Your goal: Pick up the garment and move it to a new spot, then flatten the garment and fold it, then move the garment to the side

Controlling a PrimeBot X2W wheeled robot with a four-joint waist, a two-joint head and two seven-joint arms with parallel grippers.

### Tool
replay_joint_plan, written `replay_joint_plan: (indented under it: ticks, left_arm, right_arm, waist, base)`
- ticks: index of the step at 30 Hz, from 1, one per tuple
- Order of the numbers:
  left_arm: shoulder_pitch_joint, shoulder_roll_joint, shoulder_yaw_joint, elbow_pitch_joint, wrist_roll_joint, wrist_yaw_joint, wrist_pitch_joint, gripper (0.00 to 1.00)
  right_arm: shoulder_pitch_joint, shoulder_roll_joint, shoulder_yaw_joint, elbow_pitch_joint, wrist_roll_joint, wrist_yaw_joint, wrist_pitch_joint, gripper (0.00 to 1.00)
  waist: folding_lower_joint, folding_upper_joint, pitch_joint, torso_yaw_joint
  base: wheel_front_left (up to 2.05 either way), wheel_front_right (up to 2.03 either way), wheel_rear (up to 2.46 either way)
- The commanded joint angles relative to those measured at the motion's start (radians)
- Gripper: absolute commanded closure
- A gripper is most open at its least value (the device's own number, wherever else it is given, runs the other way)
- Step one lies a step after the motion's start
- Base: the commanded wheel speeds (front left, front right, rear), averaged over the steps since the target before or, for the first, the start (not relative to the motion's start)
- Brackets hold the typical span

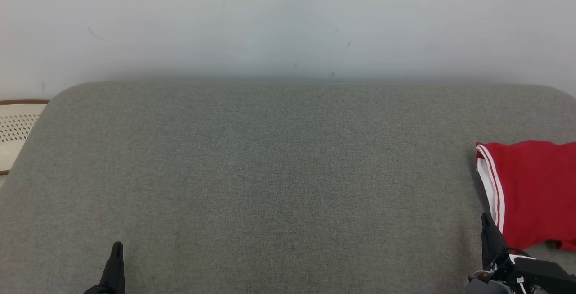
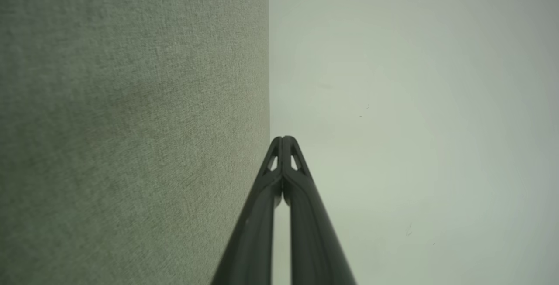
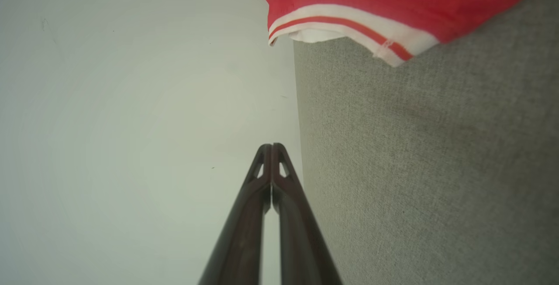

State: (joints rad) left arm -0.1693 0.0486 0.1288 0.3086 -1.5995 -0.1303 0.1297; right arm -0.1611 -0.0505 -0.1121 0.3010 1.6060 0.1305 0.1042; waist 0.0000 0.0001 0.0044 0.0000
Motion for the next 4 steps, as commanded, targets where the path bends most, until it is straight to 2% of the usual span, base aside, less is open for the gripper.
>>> replay_joint_plan:
  ticks: [1, 4]
  left_arm:
    - [-0.007, 0.003, 0.004, 0.001, -0.008, -0.003, -0.001, 1.00]
    - [-0.007, 0.003, 0.004, 0.001, -0.008, -0.003, -0.001, 1.00]
  right_arm:
    - [-0.007, 0.002, 0.000, -0.003, 0.003, 0.000, 0.001, 1.00]
    - [-0.007, 0.002, 0.000, -0.003, 0.003, 0.000, 0.001, 1.00]
  waist:
    - [0.0000, -0.0001, 0.000, 0.000]
    - [0.0000, -0.0001, 0.000, 0.000]
  base:
    - [0.00, 0.00, 0.00]
    - [0.00, 0.00, 0.00]
